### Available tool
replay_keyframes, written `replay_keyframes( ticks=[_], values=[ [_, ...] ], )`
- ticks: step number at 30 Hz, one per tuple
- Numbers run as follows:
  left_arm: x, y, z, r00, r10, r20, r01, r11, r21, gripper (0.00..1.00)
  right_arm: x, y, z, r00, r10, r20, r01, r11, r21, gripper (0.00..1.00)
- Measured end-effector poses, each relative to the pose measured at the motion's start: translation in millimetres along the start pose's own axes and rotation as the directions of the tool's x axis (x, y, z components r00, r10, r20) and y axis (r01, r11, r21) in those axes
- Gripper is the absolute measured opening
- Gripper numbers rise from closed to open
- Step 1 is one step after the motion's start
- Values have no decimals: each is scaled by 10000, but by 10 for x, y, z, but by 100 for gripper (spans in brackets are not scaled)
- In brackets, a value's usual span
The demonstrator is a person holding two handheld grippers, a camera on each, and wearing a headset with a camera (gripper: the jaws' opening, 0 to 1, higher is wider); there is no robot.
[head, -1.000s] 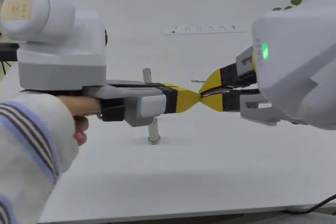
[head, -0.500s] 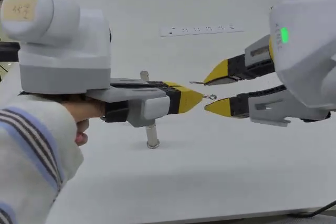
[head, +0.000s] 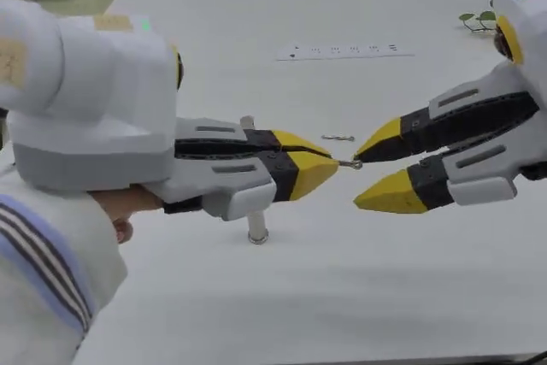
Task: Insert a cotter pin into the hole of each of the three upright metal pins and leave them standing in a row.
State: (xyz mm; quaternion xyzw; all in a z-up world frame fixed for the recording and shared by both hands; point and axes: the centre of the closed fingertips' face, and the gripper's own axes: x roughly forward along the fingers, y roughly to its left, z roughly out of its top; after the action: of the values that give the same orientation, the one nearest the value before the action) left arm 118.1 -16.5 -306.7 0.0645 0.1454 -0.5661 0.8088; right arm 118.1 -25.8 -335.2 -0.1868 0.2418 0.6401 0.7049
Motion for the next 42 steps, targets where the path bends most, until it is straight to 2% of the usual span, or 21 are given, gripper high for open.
replay_keyframes(
  ticks=[4, 6, 9, 15, 17, 19, 23, 27, 31, 33, 36, 40, 42],
  values=[
    [-15, -43, 7, 9996, -191, 217, 179, 9984, 537, 0, 47, 40, 77, 9986, 448, 268, -455, 9987, 242, 13],
    [-22, -55, -3, 9995, -245, 213, 228, 9968, 764, 0, 63, 59, 82, 9968, 744, 291, -752, 9968, 286, 7],
    [-31, -46, -21, 9995, -266, 145, 253, 9962, 836, 0, 78, 79, 97, 9950, 927, 373, -937, 9953, 262, 0],
    [-43, -19, -95, 9996, -275, -106, 283, 9958, 872, 0, 140, 99, 71, 9963, 849, 115, -849, 9964, -56, 0],
    [-61, 34, -125, 9997, -125, -192, 139, 9970, 760, 0, 150, 78, 90, 9973, 701, 241, -699, 9975, -71, 0],
    [-56, 20, -112, 9998, -90, -163, 102, 9971, 751, 0, 170, 68, 117, 9976, 612, 331, -611, 9981, -46, 0],
    [-96, 135, -157, 9989, 300, -363, -268, 9961, 843, 1, 212, 64, 155, 9973, 693, 238, -682, 9966, -464, 0],
    [-170, 277, -237, 9961, 713, -522, -677, 9954, 677, 7, 271, -38, 170, 9983, 583, 19, -581, 9968, -540, 0],
    [-266, 414, -416, 9885, 1124, -1009, -1079, 9930, 484, 8, 354, -241, 43, 9986, 61, -529, -92, 9982, -590, 0],
    [-306, 470, -480, 9843, 1336, -1152, -1291, 9906, 455, 11, 396, -291, -32, 9967, -55, -816, 0, 9977, -671, 0],
    [-355, 549, -602, 9746, 1592, -1575, -1538, 9870, 456, 15, 478, -353, -173, 9912, -86, -1322, -27, 9964, -851, 0],
    [-378, 637, -666, 9694, 1729, -1741, -1697, 9849, 331, 16, 569, -393, -269, 9855, -240, -1679, 89, 9959, -903, 0],
    [-379, 684, -716, 9647, 1770, -1950, -1724, 9842, 404, 17, 616, -434, -320, 9799, -470, -1939, 294, 9953, -923, 0]
  ],
)
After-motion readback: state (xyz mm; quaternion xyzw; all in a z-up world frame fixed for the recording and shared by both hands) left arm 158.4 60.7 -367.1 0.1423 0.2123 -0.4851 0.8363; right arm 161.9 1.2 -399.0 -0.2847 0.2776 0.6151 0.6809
